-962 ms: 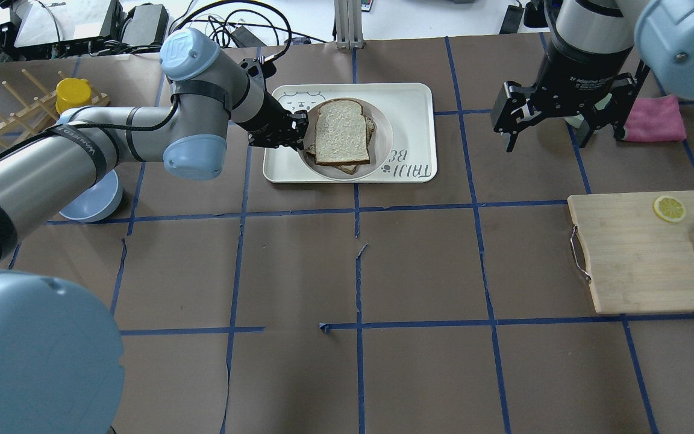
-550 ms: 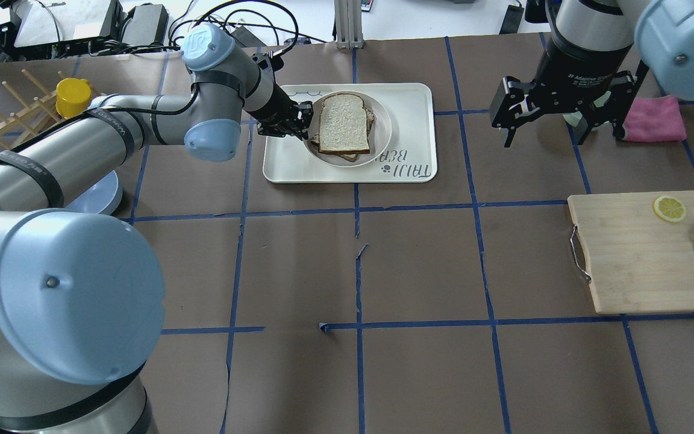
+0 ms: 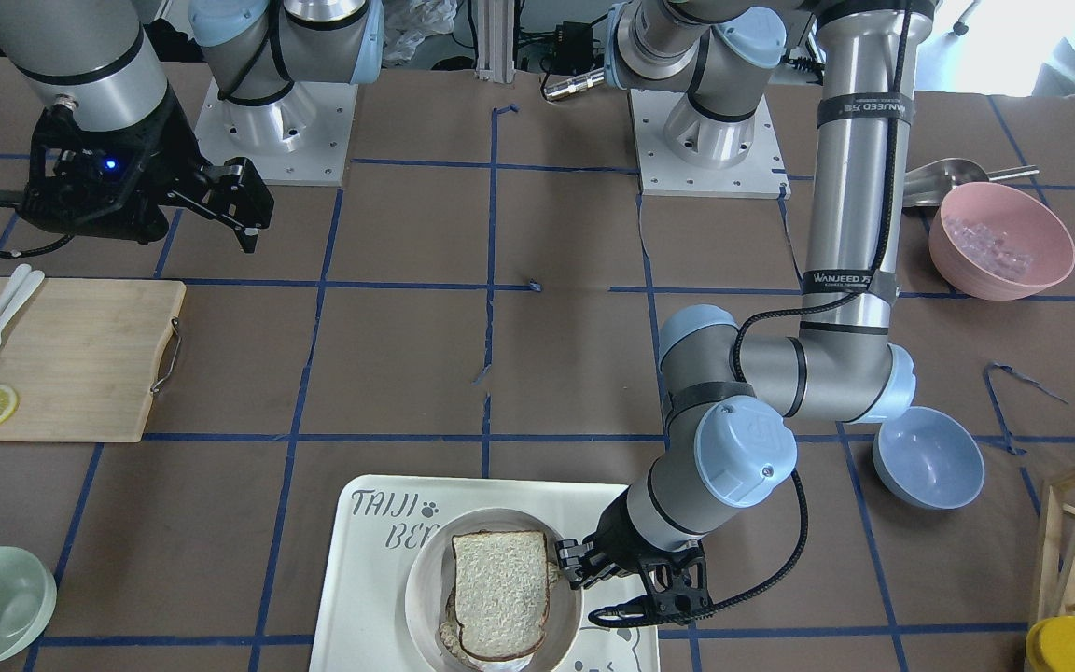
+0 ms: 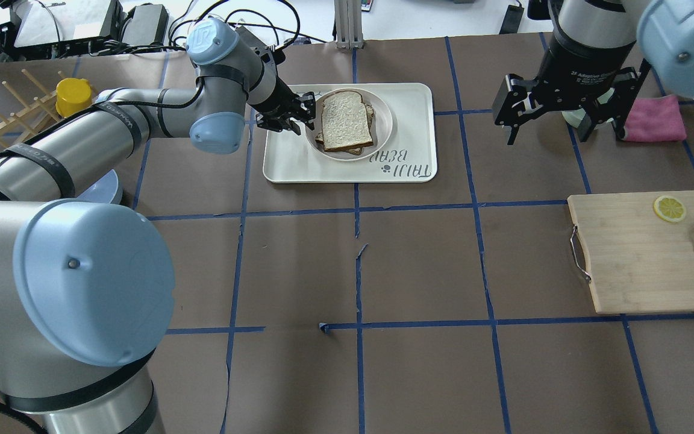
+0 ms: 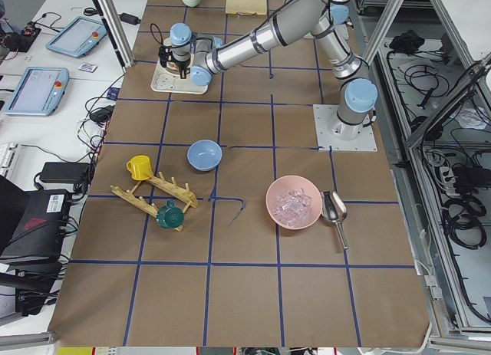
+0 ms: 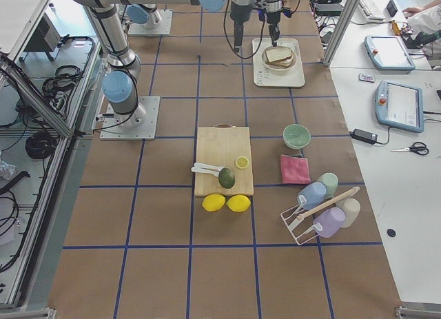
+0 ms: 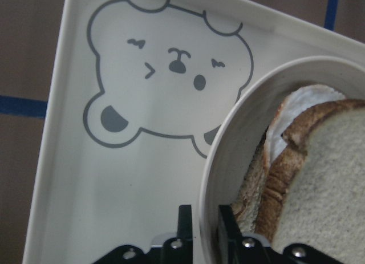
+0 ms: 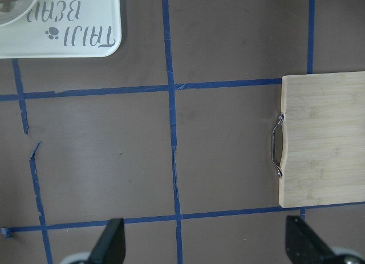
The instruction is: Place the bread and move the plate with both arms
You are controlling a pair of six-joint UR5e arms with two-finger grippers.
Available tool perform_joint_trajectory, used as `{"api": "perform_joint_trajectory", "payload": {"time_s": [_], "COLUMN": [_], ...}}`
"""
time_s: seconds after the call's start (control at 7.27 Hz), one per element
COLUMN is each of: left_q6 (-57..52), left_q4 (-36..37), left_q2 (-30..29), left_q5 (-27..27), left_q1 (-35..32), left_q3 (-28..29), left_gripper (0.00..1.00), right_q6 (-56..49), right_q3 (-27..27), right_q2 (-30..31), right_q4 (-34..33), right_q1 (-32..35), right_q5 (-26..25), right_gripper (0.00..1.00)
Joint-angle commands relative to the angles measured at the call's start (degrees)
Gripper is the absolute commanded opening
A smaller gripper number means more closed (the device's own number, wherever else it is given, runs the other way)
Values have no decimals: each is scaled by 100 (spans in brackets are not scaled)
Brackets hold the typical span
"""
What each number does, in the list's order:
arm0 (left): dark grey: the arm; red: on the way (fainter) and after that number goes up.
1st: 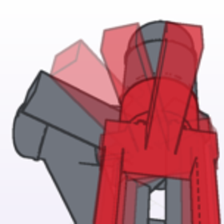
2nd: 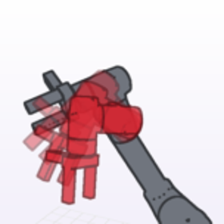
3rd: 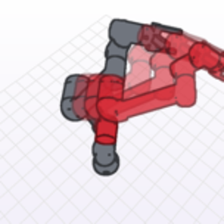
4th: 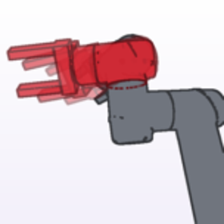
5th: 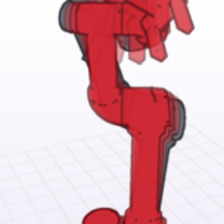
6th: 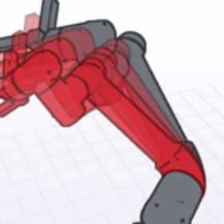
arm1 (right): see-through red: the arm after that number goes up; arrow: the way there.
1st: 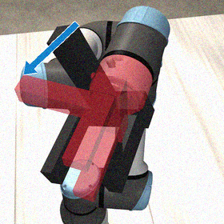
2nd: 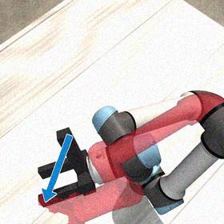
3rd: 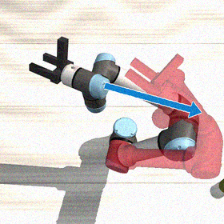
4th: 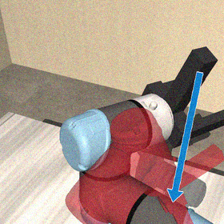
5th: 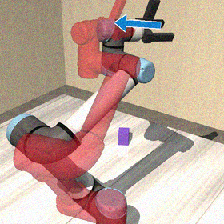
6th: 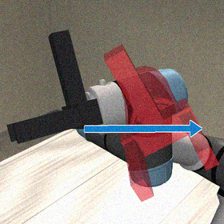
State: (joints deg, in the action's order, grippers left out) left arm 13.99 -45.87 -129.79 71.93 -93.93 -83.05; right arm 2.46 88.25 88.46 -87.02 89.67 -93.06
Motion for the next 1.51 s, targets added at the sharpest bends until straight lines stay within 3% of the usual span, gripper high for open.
{"api": "perform_joint_trajectory", "payload": {"time_s": [0.0,0.69,1.1,1.38], "left_q6": [-19,-116,-213,-631], "left_q4": [-525,-3459,-4279,-4386], "left_q2": [495,2999,3976,4267], "left_q5": [162,707,1043,1069], "left_q1": [-29,-99,-108,-126], "left_q3": [-236,-607,-625,-747], "left_gripper": [100,100,100,100], "right_q6": [70,70,62,70], "right_q3": [-35,-27,-18,-27], "right_q2": [14,23,23,23], "right_q4": [1,-148,-149,-149], "right_q1": [16,77,86,95], "right_q5": [-10,25,25,51], "right_gripper": [100,100,100,100]}}
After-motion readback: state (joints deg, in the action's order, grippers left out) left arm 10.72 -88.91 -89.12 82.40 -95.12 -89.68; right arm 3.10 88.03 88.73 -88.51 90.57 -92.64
